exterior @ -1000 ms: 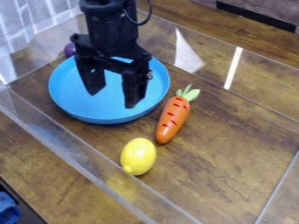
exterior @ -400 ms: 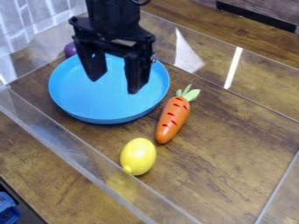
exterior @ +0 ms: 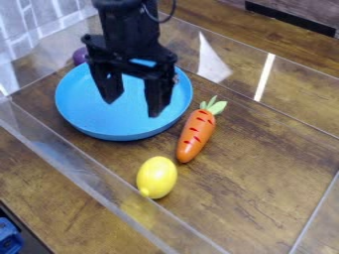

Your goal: Move the carrot to the right side

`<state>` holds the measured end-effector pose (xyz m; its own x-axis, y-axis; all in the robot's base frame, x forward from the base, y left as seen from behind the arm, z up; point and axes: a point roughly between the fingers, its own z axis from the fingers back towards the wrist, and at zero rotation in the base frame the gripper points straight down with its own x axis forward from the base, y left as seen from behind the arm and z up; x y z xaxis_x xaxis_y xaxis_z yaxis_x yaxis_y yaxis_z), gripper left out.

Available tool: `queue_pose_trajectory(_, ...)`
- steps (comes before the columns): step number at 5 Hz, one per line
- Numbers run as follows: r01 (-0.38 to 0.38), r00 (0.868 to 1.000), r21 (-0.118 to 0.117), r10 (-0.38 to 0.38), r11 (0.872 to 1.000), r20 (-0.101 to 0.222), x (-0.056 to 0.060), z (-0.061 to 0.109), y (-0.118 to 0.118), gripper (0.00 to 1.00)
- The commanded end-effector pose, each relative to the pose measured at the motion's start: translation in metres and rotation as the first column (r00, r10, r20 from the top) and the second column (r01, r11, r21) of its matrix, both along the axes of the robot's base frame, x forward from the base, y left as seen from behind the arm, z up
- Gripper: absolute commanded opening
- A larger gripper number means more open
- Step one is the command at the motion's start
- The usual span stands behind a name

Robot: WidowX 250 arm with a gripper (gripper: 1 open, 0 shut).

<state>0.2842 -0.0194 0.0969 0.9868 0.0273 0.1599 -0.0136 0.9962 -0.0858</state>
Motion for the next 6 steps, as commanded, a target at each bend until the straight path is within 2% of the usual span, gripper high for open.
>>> queue_pose_trajectory(1, -0.009, 0.999, 0.011, 0.009, 1.0, 0.03, 0.008, 0.005, -0.002, 1.0)
queue_pose_trajectory(2, 0.009, 0.999, 0.036, -0.01, 0.999, 0.033, -0.001, 0.016, -0.007, 1.0)
queue_pose_trajectory(3, 0.022, 0.998, 0.047, -0.025, 0.999, 0.052, -0.005, 0.027, -0.013, 1.0)
queue_pose_trajectory(5, -0.058, 0.997, 0.054, 0.055, 0.997, 0.049, -0.003, 0.019, 0.001, 1.0)
queue_pose_trajectory(6, -0.067, 0.997, 0.053, 0.064, 0.996, 0.041, -0.01, 0.019, 0.004, 1.0)
